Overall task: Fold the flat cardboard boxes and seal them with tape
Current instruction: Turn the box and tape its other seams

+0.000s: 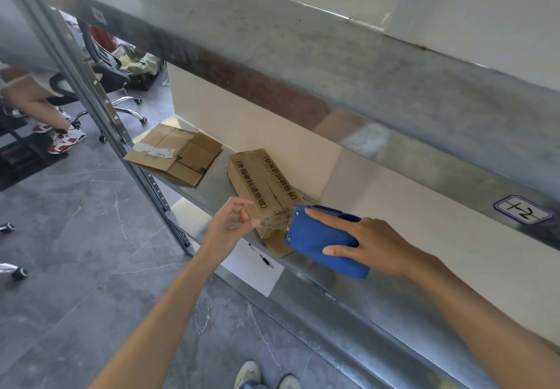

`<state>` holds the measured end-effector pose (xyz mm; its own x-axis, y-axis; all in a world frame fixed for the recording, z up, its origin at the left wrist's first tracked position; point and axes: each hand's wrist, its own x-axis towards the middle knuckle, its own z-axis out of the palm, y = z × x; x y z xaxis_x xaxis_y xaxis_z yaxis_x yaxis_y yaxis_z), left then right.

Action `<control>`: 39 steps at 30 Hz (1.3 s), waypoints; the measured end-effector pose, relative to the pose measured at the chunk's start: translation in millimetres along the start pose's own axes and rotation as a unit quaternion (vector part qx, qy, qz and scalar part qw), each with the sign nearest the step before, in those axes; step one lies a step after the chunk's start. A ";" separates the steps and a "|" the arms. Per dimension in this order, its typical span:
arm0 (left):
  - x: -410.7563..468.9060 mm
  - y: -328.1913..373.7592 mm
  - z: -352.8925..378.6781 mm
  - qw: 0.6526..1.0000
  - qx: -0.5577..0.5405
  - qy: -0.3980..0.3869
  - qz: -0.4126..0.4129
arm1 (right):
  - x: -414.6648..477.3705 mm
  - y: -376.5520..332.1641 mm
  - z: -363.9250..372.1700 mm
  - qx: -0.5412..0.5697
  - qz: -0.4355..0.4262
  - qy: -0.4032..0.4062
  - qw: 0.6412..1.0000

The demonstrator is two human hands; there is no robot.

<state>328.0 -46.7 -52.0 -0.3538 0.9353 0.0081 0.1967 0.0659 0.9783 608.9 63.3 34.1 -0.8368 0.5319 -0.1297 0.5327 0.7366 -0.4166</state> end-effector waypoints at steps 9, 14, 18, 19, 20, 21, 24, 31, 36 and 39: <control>14.6 -13.2 4.3 0.998 0.052 -0.030 0.032 | 4.9 6.0 12.6 -0.031 0.003 0.021 0.999; 17.9 -22.3 3.9 0.995 0.078 -0.034 0.046 | 6.7 4.5 14.2 -0.050 0.017 0.014 0.999; 19.6 -29.0 4.5 0.994 0.091 -0.013 0.062 | 6.2 -0.4 17.5 -0.061 0.015 0.016 0.998; 20.5 -31.3 5.5 0.993 0.096 -0.007 0.074 | 6.4 -1.0 18.4 -0.065 0.019 0.017 0.998; 21.8 -33.9 6.8 0.992 0.096 0.000 0.083 | 6.2 -1.3 19.0 -0.069 0.024 0.018 0.997; 23.3 -36.8 7.8 0.992 0.091 0.006 0.089 | 6.1 -1.5 19.3 -0.075 0.029 0.020 0.997; 27.4 -47.3 6.4 0.988 0.089 0.010 0.128 | 6.4 -2.3 19.3 -0.090 0.044 0.020 0.995; 54.2 -58.4 -9.3 0.939 0.233 0.020 0.252 | 9.1 -3.3 19.1 -0.104 0.041 0.008 0.994; 70.1 -60.1 -18.2 0.942 0.190 -0.095 0.262 | 9.1 -2.7 17.7 -0.081 0.059 0.003 0.995; 72.2 -58.0 -19.6 0.952 0.146 -0.124 0.238 | 9.0 -2.4 16.7 -0.076 0.067 0.000 0.995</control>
<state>273.1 10.2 -104.1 0.0590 0.9345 0.3512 0.5390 -0.3259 0.7767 598.0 59.3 19.0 -0.7569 0.6296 -0.1753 0.6526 0.7137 -0.2544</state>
